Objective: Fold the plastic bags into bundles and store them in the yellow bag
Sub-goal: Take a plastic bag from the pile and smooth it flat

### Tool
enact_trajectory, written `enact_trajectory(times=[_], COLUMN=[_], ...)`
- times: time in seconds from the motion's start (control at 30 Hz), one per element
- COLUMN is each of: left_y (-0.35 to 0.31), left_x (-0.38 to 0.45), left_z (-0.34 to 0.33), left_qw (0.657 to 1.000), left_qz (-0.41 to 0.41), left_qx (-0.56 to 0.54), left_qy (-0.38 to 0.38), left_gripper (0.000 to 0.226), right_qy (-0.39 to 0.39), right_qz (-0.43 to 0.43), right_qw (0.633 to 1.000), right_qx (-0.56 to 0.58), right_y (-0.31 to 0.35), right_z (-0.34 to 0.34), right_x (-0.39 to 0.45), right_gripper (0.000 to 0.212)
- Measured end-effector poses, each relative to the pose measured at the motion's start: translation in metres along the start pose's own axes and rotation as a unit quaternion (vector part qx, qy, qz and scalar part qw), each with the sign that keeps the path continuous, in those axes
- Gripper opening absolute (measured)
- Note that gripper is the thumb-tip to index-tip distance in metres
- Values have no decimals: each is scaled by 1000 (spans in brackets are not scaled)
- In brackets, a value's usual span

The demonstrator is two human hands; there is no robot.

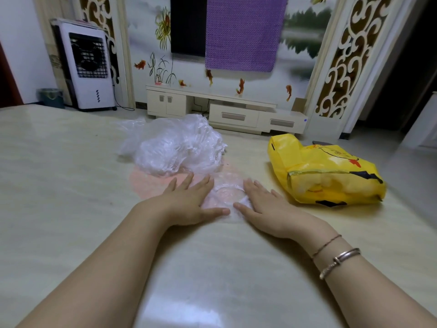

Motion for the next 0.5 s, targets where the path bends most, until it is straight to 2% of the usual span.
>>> enact_trajectory(times=[0.13,0.2,0.3,0.33,0.4,0.5], left_y=[-2,-3,-4,-5,-5,-7], left_x=[-4,-8,-13,-14,-14,-14], left_z=[3,10,24,27,27,21], left_qw=[1000,997,968,957,950,963], left_qz=[-12,-31,-90,-109,-121,-104], left_qx=[-18,-61,-186,-215,-246,-234], left_qy=[5,-31,-145,-162,-151,-89], left_gripper=[91,84,52,41,32,45], right_qy=[7,-17,-68,-80,-89,-59], right_qz=[15,33,58,66,83,86], right_qw=[1000,997,983,981,982,988], right_qx=[18,68,158,166,146,114], right_y=[-2,-2,-4,-4,-4,-4], right_z=[3,7,21,26,34,36], right_x=[-9,-14,-25,-29,-33,-37], right_gripper=[76,78,78,74,63,54])
Point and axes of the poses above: each hand's wrist, its own x-axis towards the middle knuckle, its own z-axis out of the back of the hand, y = z × x, the point moved 2 cm from there along x, towards the middle knuckle, and after that the axes turned 5 degrees about y, right-handed, at the moved point
